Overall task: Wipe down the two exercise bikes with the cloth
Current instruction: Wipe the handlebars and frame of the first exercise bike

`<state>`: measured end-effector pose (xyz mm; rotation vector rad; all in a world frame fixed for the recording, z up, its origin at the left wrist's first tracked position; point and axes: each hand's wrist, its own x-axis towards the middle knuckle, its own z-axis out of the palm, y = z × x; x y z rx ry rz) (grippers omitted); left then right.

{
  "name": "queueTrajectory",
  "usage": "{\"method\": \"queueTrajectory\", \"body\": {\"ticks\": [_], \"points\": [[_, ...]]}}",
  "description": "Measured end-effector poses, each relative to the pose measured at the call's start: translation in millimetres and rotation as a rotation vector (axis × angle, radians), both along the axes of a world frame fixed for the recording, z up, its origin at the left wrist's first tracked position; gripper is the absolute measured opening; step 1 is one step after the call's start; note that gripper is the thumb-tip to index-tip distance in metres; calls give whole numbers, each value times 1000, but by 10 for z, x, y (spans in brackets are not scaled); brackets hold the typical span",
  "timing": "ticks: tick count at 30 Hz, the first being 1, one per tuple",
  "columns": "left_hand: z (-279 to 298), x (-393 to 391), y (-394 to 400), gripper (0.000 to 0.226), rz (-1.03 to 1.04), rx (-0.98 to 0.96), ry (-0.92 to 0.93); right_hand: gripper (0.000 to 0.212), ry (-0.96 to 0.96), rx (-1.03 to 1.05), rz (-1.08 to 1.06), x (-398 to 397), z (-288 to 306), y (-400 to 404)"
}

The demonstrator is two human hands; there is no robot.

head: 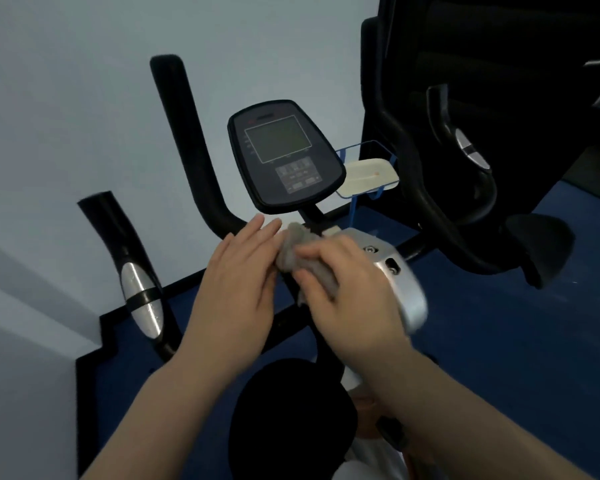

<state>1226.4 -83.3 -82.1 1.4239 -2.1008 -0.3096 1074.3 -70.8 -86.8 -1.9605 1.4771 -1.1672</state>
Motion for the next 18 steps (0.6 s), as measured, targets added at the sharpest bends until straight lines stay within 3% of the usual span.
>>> {"method": "queueTrajectory", "body": {"ticks": [3, 5, 9, 13, 18], "points": [[59, 156, 30, 49, 52, 25, 110, 15, 22, 41, 73, -355, -122, 254], [106, 214, 11, 46, 38, 31, 75, 14, 55, 74, 78, -452, -55, 158], [193, 243, -46, 43, -21, 29, 80, 13, -67, -2, 28, 11, 96, -13], [201, 381, -69, 41, -115, 96, 112, 14, 7, 92, 99, -80, 10, 269], [332, 705, -150, 33, -224, 58, 107, 25, 302, -152, -229, 170, 330, 252]]}}
